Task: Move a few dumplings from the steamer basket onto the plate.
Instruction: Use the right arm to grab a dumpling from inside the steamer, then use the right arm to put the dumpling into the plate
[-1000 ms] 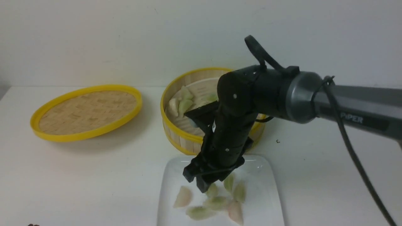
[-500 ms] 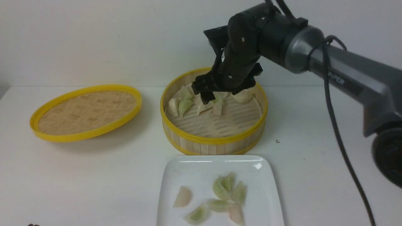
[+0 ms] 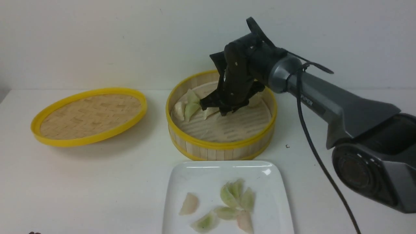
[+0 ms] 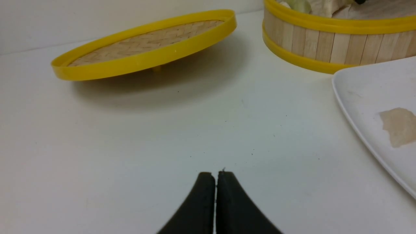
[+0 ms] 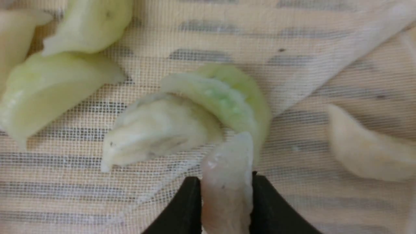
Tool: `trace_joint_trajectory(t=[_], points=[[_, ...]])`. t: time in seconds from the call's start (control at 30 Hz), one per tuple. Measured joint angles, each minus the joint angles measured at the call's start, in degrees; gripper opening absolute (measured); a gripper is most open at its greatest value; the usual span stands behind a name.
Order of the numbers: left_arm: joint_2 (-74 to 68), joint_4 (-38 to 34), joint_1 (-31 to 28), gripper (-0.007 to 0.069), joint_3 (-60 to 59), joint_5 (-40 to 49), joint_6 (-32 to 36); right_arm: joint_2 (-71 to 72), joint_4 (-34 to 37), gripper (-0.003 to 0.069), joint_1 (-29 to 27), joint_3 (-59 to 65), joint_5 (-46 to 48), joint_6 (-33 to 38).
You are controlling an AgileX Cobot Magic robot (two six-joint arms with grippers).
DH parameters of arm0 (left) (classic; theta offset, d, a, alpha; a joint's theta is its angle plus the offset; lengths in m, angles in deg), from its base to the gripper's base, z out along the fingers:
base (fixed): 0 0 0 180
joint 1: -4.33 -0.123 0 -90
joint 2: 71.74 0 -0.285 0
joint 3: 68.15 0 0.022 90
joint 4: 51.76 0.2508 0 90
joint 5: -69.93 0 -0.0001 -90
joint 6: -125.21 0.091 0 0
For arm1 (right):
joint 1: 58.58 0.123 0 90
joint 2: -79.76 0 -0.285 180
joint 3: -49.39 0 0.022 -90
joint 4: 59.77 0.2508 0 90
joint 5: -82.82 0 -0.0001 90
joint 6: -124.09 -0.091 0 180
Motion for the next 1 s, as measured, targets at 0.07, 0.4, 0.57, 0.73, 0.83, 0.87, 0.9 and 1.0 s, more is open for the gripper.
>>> trace_joint_trajectory(t=[0.07,0.4,0.57,0.73,0.83,0.87,0.9,1.0], points=[[0.0,0.0,0.0,-0.0010,0.0,0.0,0.0,1.6,0.0,0.0171,0.0,-1.4,1.3,0.0],[0.0,0.0,0.0,-0.0010,0.0,0.0,0.0,26.2,12.5,0.0171,5.6,20.0,1.6,4.8],[0.0,0.0,0.0,-0.0010,0.0,0.0,0.0,33.5,13.4,0.0171,12.0,38.3,1.7,5.6],[0.0,0.0,0.0,-0.0010,0.0,0.0,0.0,31.1,13.5,0.0185,13.7,48.0,-3.3,6.0],[0.0,0.0,0.0,-0.0010,0.0,0.0,0.0,28.8,13.3,0.0269,13.6,48.5,-5.2,6.0],[0.0,0.0,0.0,-0.0010,0.0,0.0,0.0,28.0,13.3,0.0330,13.6,48.6,-6.0,6.0],[0.0,0.0,0.0,-0.0010,0.0,0.0,0.0,27.9,13.3,0.0351,13.6,48.7,-6.0,6.0],[0.0,0.0,0.0,-0.0010,0.0,0.0,0.0,27.2,12.3,0.0507,13.6,48.1,-5.3,6.0]])
